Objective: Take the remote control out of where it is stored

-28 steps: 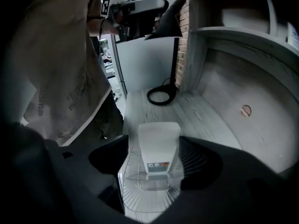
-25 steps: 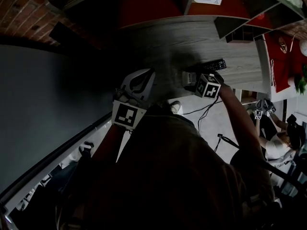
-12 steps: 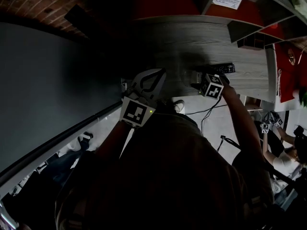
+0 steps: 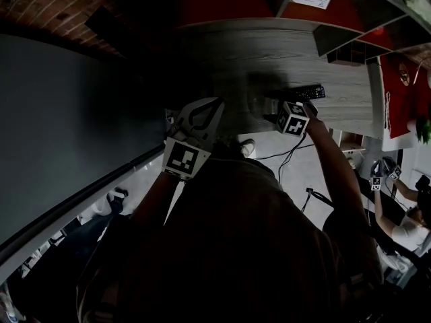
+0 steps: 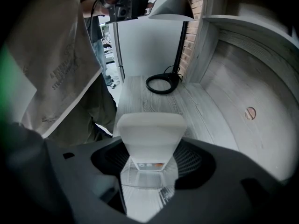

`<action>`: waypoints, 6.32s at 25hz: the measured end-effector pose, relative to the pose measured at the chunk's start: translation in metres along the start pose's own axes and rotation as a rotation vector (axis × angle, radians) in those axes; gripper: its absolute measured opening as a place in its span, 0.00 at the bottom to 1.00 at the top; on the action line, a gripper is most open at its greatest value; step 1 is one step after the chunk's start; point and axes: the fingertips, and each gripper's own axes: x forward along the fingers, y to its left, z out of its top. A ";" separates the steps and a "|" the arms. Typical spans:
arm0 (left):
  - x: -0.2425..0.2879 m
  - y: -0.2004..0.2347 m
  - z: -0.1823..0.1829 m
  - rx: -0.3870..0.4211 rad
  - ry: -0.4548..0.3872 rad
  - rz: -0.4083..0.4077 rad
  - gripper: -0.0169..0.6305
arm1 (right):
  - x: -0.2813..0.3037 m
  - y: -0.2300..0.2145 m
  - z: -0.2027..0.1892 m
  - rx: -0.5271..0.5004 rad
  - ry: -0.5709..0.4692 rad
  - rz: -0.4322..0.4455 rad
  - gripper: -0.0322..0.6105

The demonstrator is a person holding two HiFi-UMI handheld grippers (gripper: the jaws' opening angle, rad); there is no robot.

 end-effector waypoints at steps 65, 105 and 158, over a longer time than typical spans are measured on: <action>0.103 -0.012 0.091 0.093 -0.183 -0.183 0.04 | -0.420 0.057 0.008 0.674 -0.980 -1.182 0.51; 0.096 -0.036 0.073 0.087 -0.161 -0.245 0.04 | -0.350 -0.021 -0.026 0.472 -0.582 -0.867 0.51; 0.075 -0.026 -0.001 0.019 0.082 -0.112 0.04 | 0.005 -0.141 -0.158 -0.201 0.477 0.124 0.51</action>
